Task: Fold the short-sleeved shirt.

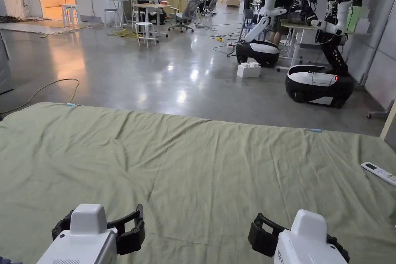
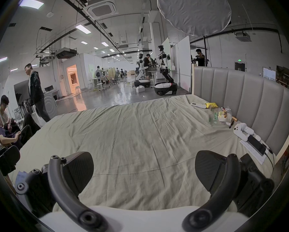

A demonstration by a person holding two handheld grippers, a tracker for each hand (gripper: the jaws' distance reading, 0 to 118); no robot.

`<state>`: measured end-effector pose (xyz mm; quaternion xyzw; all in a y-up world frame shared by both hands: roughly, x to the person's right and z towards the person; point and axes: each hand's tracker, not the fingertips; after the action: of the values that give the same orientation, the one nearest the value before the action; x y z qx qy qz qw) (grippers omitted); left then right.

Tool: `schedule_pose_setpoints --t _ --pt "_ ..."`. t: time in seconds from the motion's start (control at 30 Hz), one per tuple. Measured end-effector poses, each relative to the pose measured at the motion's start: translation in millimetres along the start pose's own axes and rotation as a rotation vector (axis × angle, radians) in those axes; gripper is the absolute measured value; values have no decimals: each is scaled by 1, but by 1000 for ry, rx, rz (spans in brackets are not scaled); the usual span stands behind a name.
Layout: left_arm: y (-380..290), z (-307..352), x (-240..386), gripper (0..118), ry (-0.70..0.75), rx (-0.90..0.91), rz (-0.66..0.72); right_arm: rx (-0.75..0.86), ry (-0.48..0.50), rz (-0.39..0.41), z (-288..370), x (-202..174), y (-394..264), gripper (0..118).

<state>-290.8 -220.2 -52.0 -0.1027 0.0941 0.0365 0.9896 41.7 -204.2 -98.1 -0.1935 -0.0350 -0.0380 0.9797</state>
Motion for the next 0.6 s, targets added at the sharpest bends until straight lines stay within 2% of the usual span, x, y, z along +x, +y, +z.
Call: schedule_pose_setpoints --t 0.1,0.3,0.6 --pt "0 0 0 105 16 2 -12 -14 19 -20 -1 2 1 118" --pt "-1 1 0 105 28 38 -31 -5 -5 -28 -2 3 0 118" --pt "2 -1 -2 105 21 32 -26 68 55 -43 1 9 -3 118"
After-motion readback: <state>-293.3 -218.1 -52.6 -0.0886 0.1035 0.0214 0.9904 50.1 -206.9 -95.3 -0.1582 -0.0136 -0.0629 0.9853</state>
